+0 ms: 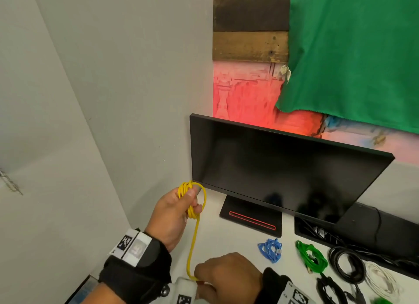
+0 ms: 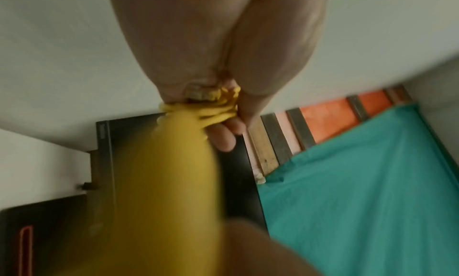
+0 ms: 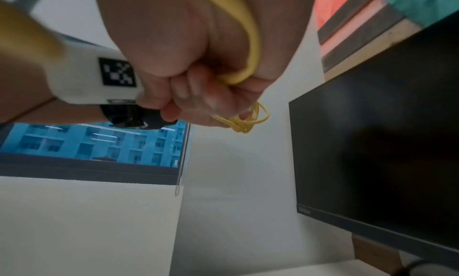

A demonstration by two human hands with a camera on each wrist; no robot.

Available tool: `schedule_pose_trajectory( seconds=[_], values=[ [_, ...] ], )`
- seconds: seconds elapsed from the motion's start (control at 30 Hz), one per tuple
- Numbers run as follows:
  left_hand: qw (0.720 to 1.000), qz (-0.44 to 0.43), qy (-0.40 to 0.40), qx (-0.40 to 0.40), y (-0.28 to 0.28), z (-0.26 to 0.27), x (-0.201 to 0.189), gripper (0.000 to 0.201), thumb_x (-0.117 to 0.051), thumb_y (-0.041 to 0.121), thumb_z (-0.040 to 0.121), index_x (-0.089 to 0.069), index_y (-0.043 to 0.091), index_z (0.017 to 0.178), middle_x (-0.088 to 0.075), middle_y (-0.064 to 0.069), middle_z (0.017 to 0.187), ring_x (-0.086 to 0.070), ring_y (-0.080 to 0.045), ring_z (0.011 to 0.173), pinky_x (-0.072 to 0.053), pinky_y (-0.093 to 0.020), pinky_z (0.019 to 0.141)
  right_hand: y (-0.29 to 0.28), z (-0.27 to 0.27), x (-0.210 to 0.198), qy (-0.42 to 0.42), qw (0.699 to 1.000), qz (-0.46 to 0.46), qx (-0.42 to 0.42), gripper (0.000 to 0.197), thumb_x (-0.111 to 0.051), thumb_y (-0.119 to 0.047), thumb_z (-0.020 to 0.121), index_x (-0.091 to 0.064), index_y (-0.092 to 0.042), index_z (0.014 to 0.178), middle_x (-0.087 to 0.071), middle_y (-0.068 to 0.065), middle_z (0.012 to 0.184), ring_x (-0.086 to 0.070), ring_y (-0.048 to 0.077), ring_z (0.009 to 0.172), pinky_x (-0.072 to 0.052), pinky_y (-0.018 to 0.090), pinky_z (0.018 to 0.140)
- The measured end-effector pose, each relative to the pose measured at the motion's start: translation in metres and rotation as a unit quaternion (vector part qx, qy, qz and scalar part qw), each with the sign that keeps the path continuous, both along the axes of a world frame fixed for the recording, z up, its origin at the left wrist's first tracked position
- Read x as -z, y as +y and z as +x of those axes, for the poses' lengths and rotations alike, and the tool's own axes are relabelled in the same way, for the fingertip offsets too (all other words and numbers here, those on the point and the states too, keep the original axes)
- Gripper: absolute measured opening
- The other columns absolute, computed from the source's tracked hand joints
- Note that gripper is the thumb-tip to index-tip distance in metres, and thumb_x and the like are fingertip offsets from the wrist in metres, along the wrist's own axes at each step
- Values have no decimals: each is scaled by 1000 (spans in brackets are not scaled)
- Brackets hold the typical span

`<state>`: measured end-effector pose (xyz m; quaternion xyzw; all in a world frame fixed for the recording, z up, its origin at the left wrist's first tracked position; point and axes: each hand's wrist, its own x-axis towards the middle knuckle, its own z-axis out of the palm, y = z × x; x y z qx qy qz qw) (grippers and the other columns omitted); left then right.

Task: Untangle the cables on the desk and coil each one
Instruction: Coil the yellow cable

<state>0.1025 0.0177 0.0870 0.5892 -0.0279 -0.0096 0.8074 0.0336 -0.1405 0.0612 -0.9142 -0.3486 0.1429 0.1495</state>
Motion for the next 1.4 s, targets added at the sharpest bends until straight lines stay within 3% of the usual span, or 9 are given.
schedule_pose_trajectory(
  seconds=[0.23,0.4,0.57,0.7,0.8,0.97,1.17,1.27,1.4],
  values=[
    [965,210,-36,151,11,-10,5,18,-62,26,84,-63,10,78,-63,-5,65,-60,-16,59,-46,-26,62,-25,2,-32,-125,976,175,44,34,-38,-55,100,-58,-28,96,-60,-8,85,-56,13,77,-47,31,72],
    [960,101,25,259,-2,-26,-6,19,-57,24,87,-72,15,80,-62,-9,67,-59,-22,58,-52,-30,62,-39,24,-30,-91,929,315,174,40,-37,-51,98,-60,-20,88,-57,-1,71,-54,16,65,-49,43,63],
    [958,-37,60,278,-14,-27,-7,37,-64,36,85,-63,-2,86,-56,-10,66,-53,-20,58,-47,-32,63,-35,28,-15,-85,882,382,263,33,-40,-59,93,-50,-30,82,-54,-7,68,-50,6,61,-43,25,56],
    [971,-19,45,234,-32,-27,-7,21,-67,18,76,-55,9,62,-46,-6,50,-48,-17,48,-46,-30,58,-24,30,-7,-54,840,456,287,31,-41,-55,97,-58,-29,89,-61,-5,78,-59,12,76,-51,35,68],
    [964,-77,92,239,-37,-29,-6,10,-62,10,75,-65,4,68,-54,-11,56,-57,-23,48,-51,-32,57,-24,30,-8,-11,826,488,283,42,-40,-59,95,-58,-28,73,-61,-5,64,-57,7,62,-48,29,61],
    [924,-154,137,322,-34,-34,-1,21,-81,14,64,-65,1,72,-56,-11,51,-59,-24,42,-54,-33,59,-24,25,-8,11,822,499,274,63,-35,-68,93,-58,-16,67,-57,9,61,-53,25,58,-48,48,62],
    [944,-107,159,270,-42,-29,-5,43,-64,47,88,-55,13,62,-34,3,43,-36,-13,36,-48,-31,55,-26,32,-8,59,803,530,268,66,-44,-66,89,-60,-3,80,-57,20,68,-53,34,58,-43,38,56],
    [960,-78,164,214,-37,-20,-8,40,-60,46,82,-51,15,58,-30,4,41,-30,-11,33,-44,-30,50,-35,31,-7,98,819,506,253,38,-63,-57,80,-64,-19,87,-63,-2,72,-52,11,51,-43,25,49],
    [966,-77,178,169,-13,-4,-9,38,-62,44,80,-48,17,57,-26,6,41,-24,-11,32,-41,-28,46,-62,23,-15,280,844,413,196,28,-78,-29,72,-70,-28,98,-74,6,96,-60,16,49,-47,23,47]
  ],
)
